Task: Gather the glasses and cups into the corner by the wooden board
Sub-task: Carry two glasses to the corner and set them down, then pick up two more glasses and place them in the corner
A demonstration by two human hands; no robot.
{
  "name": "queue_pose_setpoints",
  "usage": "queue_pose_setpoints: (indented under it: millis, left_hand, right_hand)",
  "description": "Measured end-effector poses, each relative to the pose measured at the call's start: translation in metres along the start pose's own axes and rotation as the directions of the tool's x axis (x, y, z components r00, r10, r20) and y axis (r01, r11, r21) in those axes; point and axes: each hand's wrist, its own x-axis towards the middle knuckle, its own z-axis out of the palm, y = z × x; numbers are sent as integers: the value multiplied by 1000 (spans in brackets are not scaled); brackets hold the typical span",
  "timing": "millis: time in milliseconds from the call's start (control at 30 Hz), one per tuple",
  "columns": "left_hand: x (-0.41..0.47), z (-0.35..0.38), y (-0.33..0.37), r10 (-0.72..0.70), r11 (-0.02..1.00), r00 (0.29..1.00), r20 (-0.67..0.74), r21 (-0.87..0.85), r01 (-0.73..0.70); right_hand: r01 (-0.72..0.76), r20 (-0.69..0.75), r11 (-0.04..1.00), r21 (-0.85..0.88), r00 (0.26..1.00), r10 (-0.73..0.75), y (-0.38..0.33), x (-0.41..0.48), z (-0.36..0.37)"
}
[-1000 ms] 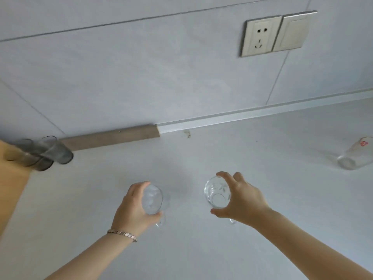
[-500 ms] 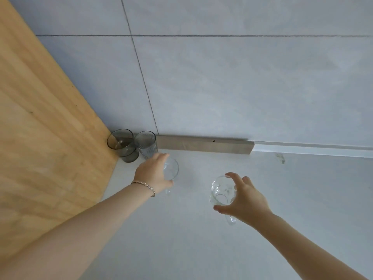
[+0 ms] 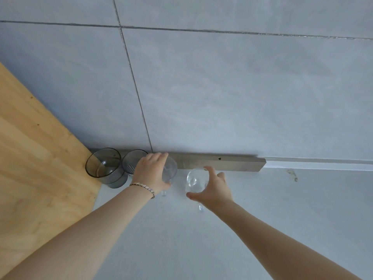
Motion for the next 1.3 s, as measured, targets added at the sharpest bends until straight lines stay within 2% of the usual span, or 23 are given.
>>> queue_pose_setpoints:
  millis: [100, 333, 433, 533, 600, 700, 800, 867, 900, 967, 1067, 1300]
  left_hand:
    - [2, 5, -1, 4, 999, 1000, -30, -49, -5]
    - [-1, 17, -10, 46, 995, 986, -163, 90, -32]
    - [-3, 18, -7, 27, 998, 992, -125, 66, -19]
    - [-2, 14, -2, -29, 993, 1000, -3, 116, 29]
    - [-5, 6, 4, -65, 982, 995, 74, 183, 51]
    - [-21, -2, 17, -76, 986, 993, 96, 156, 60]
    - [-49, -3, 42, 24, 999, 999, -37, -36, -25]
    - [-71, -2, 68, 55, 981, 998, 19, -186, -50]
    - [-82, 0, 83, 51, 969, 993, 102, -246, -25]
    - [-97, 8, 116, 65, 945, 957, 283, -326, 32]
    - [-106, 23, 174, 129, 965, 881, 455, -264, -5]
    - [-110, 50, 360, 276, 959, 816, 508, -197, -201]
  right_hand:
    - [-12, -20, 999, 43, 1000, 13, -13, 17, 12]
    - [33, -26, 979, 203, 999, -29, -18, 25, 22]
    - [-58, 17, 947, 315, 998, 55, -16, 21, 26]
    - [-121, 40, 934, 335, 993, 115, -19, 21, 27]
    - [-113, 75, 952, 286, 993, 95, -19, 18, 22]
    - [-71, 205, 988, 135, 978, 42, -2, 4, 4]
    - [-29, 346, 999, -42, 937, 42, 31, -24, -22]
    - [14, 405, 980, -200, 912, 70, 61, -47, -40]
    - [29, 418, 963, -268, 904, 89, 78, -58, -50]
    - [9, 413, 934, -356, 899, 148, 118, -81, -70]
    - [-80, 361, 905, -418, 899, 247, 185, -117, -107]
    - [-300, 213, 881, -365, 895, 392, 349, -188, -212]
